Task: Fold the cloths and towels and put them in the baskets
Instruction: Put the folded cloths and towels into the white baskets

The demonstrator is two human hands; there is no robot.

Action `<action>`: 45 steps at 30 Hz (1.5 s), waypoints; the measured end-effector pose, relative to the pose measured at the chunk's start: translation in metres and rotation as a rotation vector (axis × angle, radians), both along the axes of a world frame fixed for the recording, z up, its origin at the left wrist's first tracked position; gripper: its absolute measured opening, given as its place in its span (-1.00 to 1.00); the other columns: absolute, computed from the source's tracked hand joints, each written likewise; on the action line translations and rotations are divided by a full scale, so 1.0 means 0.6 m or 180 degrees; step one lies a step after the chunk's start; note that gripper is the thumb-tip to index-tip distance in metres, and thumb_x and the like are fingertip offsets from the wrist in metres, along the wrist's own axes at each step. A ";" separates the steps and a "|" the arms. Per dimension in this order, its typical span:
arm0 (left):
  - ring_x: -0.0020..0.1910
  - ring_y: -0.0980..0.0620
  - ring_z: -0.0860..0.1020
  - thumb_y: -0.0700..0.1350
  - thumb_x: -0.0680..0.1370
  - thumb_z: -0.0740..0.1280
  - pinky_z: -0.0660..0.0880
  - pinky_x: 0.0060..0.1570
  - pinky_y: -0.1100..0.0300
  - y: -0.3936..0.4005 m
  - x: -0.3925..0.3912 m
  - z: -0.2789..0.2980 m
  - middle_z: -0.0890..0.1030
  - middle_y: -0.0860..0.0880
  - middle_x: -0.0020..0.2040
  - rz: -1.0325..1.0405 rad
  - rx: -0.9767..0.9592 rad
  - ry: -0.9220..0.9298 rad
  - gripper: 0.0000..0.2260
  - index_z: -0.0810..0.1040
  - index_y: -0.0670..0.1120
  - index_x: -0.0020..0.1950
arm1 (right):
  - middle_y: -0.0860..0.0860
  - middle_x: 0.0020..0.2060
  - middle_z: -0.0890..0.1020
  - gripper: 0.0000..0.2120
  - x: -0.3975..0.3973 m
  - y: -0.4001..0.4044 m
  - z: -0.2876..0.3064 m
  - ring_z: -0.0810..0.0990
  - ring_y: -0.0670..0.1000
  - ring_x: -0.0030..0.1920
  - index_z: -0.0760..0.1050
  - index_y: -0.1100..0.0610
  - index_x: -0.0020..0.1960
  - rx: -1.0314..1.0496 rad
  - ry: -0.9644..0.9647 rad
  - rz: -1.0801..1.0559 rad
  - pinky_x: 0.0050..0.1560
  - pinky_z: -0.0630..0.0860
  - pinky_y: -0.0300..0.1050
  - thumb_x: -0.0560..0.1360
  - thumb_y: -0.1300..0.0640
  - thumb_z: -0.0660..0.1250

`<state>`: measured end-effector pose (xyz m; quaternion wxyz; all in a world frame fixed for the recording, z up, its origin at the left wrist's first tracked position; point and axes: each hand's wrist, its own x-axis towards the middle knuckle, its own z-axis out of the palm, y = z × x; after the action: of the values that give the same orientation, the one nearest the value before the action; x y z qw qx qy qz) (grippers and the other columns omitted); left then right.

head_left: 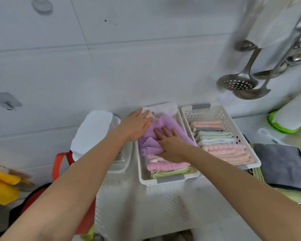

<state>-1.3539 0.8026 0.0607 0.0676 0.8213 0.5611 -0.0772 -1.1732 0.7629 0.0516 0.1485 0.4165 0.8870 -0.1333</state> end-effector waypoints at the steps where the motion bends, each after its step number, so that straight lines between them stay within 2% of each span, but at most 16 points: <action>1: 0.55 -0.06 0.00 -0.03 0.68 -0.06 -0.02 0.50 0.05 0.007 0.000 0.001 0.04 -0.01 0.58 -0.0062 0.0064 0.0147 -0.59 0.16 0.02 0.54 | 0.07 0.55 -0.16 -0.40 -0.002 0.002 0.002 -0.24 0.18 0.53 -0.07 0.02 0.56 -0.0197 0.0014 -0.0112 0.49 -0.19 0.25 0.61 -0.08 0.08; 5: 0.43 -0.08 0.24 -0.12 0.63 0.11 0.13 0.39 0.07 0.028 0.004 0.009 0.25 0.02 0.50 -0.0312 0.0591 0.0473 -0.62 0.35 0.09 0.44 | 0.05 0.55 -0.17 -0.38 -0.006 0.001 0.006 -0.25 0.18 0.52 -0.17 0.02 0.56 -0.0477 -0.0020 -0.0219 0.48 -0.10 0.28 0.63 -0.10 0.04; 8: 0.25 -0.08 0.38 -0.07 0.55 0.27 0.26 0.20 0.10 0.041 0.013 0.007 0.48 0.01 0.28 -0.0316 0.0910 0.0229 -0.69 0.49 0.06 0.30 | 0.07 0.55 -0.08 -0.43 -0.008 0.001 0.012 -0.21 0.14 0.53 -0.07 0.03 0.56 -0.0464 0.0042 0.0062 0.50 -0.11 0.19 0.63 -0.08 0.03; 11: 0.18 -0.06 0.42 -0.06 0.50 0.32 0.28 0.10 0.10 0.052 0.025 0.002 0.54 0.01 0.13 -0.0886 0.1066 0.0318 -0.75 0.56 0.06 0.17 | 0.11 0.55 0.03 -0.49 -0.012 0.001 0.024 -0.15 0.05 0.54 0.04 0.07 0.55 -0.0519 0.0153 0.0179 0.51 -0.22 0.06 0.65 0.00 0.04; 14: 0.15 -0.05 0.46 -0.08 0.49 0.27 0.29 0.06 0.10 0.065 0.038 0.004 0.57 0.02 0.07 -0.1216 0.0929 0.0575 -0.79 0.56 0.03 0.10 | 0.08 0.53 0.15 -0.53 -0.017 -0.001 0.039 0.00 0.07 0.53 0.14 0.11 0.53 -0.0583 0.0046 0.0100 0.46 -0.14 -0.08 0.65 0.02 0.04; 20: 0.01 -0.14 0.59 -0.07 0.57 0.22 0.33 -0.20 0.14 0.089 0.052 0.002 0.63 -0.08 0.02 -0.0244 0.0847 0.0350 -0.84 0.56 -0.03 0.06 | 0.12 0.40 0.40 -0.58 -0.022 0.001 0.050 0.32 0.10 0.40 0.32 0.17 0.42 -0.1033 -0.0089 -0.0328 0.36 0.17 -0.14 0.64 0.00 0.04; 23: 0.02 -0.16 0.59 -0.17 0.58 0.20 0.35 -0.17 0.11 0.090 0.060 -0.011 0.62 -0.10 0.05 -0.0219 0.0916 0.0395 -0.84 0.51 -0.08 0.11 | 0.09 0.44 0.34 -0.50 -0.022 0.008 0.051 0.27 0.08 0.44 0.23 0.10 0.49 -0.1149 -0.0121 -0.0399 0.39 0.14 -0.15 0.63 -0.11 0.01; 26: 0.15 -0.09 0.51 -0.09 0.55 0.23 0.33 -0.03 0.09 0.079 0.061 -0.009 0.55 -0.02 0.16 -0.0457 0.0856 0.0337 -0.78 0.48 -0.01 0.19 | -0.03 0.52 0.18 -0.43 -0.023 0.012 0.054 0.14 0.00 0.50 0.04 -0.01 0.55 -0.1304 0.0230 -0.0434 0.43 0.01 -0.18 0.62 -0.23 -0.09; 28: 0.19 -0.07 0.46 -0.02 0.51 0.26 0.33 0.01 0.09 0.070 0.063 -0.009 0.51 0.00 0.18 -0.0693 0.0899 0.0497 -0.74 0.51 0.02 0.18 | 0.02 0.50 0.24 -0.46 -0.017 0.020 0.051 0.19 0.05 0.48 0.14 0.06 0.52 -0.0999 0.0205 -0.0351 0.45 0.07 -0.09 0.64 -0.18 -0.14; 30: 0.17 -0.08 0.49 -0.01 0.52 0.26 0.34 -0.03 0.10 0.066 0.070 -0.014 0.55 -0.02 0.13 -0.0823 0.0925 0.0589 -0.78 0.56 -0.02 0.11 | 0.11 0.42 0.35 -0.52 -0.017 0.020 0.051 0.29 0.10 0.42 0.24 0.19 0.46 -0.1159 0.0110 -0.0879 0.40 0.19 -0.04 0.67 -0.05 -0.11; 32: 0.10 -0.10 0.55 0.00 0.56 0.23 0.36 -0.11 0.12 0.076 0.078 -0.021 0.61 -0.06 0.07 -0.0669 0.0890 0.0532 -0.78 0.59 -0.06 0.07 | 0.13 0.38 0.39 -0.62 -0.020 0.017 0.043 0.34 0.08 0.38 0.29 0.24 0.41 -0.1350 0.0226 -0.1319 0.36 0.23 -0.12 0.67 0.13 -0.03; 33: 0.07 -0.10 0.58 0.02 0.58 0.21 0.36 -0.15 0.14 0.082 0.079 -0.020 0.62 -0.07 0.06 -0.0479 0.0855 0.0453 -0.77 0.59 -0.06 0.07 | 0.11 0.38 0.39 -0.64 -0.018 0.015 0.041 0.33 0.06 0.38 0.32 0.22 0.40 -0.1335 0.0229 -0.1217 0.33 0.25 -0.15 0.66 0.15 -0.01; 36: 0.07 -0.13 0.58 0.12 0.59 0.19 0.35 -0.15 0.14 0.097 0.074 -0.016 0.62 -0.09 0.08 0.0094 0.0714 0.0009 -0.69 0.58 -0.04 0.13 | 0.04 0.39 0.37 -0.60 -0.010 0.013 0.032 0.37 0.09 0.31 0.29 0.00 0.38 -0.1197 -0.0017 -0.1176 0.12 0.28 -0.14 0.59 -0.09 0.06; 38: 0.09 -0.16 0.57 0.12 0.60 0.16 0.38 -0.12 0.10 0.098 0.073 -0.016 0.61 -0.13 0.10 0.0248 0.0679 -0.0159 -0.66 0.56 -0.08 0.15 | 0.07 0.46 0.28 -0.51 -0.009 0.014 0.024 0.33 0.13 0.36 0.15 -0.05 0.47 -0.1176 -0.0126 -0.1049 0.20 0.27 -0.08 0.57 -0.16 0.03; 41: 0.11 -0.17 0.55 0.09 0.63 0.13 0.42 -0.06 0.06 0.096 0.075 -0.015 0.60 -0.16 0.11 0.0443 0.0620 -0.0347 -0.65 0.56 -0.13 0.13 | 0.08 0.54 0.10 -0.45 -0.017 0.011 0.023 0.19 0.15 0.48 -0.03 0.02 0.55 -0.1341 -0.0234 -0.1164 0.40 0.15 -0.03 0.62 -0.15 -0.08; 45: 0.13 -0.18 0.51 0.04 0.65 0.11 0.40 -0.04 0.04 0.095 0.071 -0.013 0.59 -0.17 0.12 0.0595 0.0446 -0.0597 -0.66 0.55 -0.18 0.09 | 0.15 0.49 0.20 -0.57 -0.018 0.033 0.016 0.20 0.17 0.46 0.16 0.23 0.48 -0.1446 0.0119 -0.1561 0.44 0.11 0.07 0.68 0.09 -0.13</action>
<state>-1.3115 0.8597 0.0529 0.0691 0.7718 0.6304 0.0459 -1.1841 0.7826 0.0611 0.1847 0.5713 0.7105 -0.3670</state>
